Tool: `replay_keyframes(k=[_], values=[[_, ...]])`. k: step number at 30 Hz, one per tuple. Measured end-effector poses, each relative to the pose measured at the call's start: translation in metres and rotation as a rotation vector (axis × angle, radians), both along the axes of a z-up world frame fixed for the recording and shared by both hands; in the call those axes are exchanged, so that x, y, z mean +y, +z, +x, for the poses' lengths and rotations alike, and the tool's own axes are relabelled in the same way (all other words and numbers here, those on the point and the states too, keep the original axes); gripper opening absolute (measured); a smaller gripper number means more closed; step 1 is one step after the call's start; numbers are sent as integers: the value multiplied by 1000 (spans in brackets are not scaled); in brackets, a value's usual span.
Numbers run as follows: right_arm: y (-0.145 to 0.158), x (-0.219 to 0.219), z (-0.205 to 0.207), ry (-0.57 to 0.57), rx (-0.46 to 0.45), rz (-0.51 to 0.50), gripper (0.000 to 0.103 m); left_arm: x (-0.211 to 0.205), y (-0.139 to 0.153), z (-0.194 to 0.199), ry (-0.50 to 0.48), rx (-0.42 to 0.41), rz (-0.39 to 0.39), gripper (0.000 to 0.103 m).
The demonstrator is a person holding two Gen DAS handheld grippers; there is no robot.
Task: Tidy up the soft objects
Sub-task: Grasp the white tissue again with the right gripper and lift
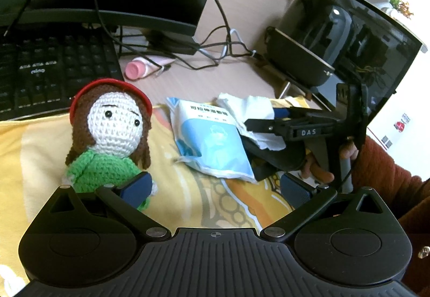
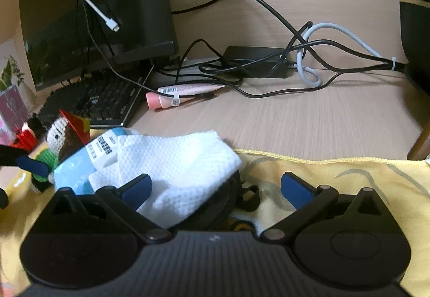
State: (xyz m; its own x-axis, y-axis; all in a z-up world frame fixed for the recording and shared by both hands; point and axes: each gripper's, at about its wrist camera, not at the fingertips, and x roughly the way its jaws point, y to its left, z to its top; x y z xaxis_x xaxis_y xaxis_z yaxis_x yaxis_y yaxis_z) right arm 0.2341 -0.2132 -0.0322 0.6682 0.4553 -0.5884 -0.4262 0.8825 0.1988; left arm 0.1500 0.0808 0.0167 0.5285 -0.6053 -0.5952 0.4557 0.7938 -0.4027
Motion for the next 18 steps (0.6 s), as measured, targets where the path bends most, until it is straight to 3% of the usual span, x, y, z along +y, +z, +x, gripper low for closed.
replay_keyframes(k=[13, 18], values=[[1, 10, -7, -94, -9, -52, 103, 8, 4, 0, 32, -15, -46, 103], [3, -3, -11, -85, -23, 41, 102, 15, 3, 2, 47, -17, -79, 103]])
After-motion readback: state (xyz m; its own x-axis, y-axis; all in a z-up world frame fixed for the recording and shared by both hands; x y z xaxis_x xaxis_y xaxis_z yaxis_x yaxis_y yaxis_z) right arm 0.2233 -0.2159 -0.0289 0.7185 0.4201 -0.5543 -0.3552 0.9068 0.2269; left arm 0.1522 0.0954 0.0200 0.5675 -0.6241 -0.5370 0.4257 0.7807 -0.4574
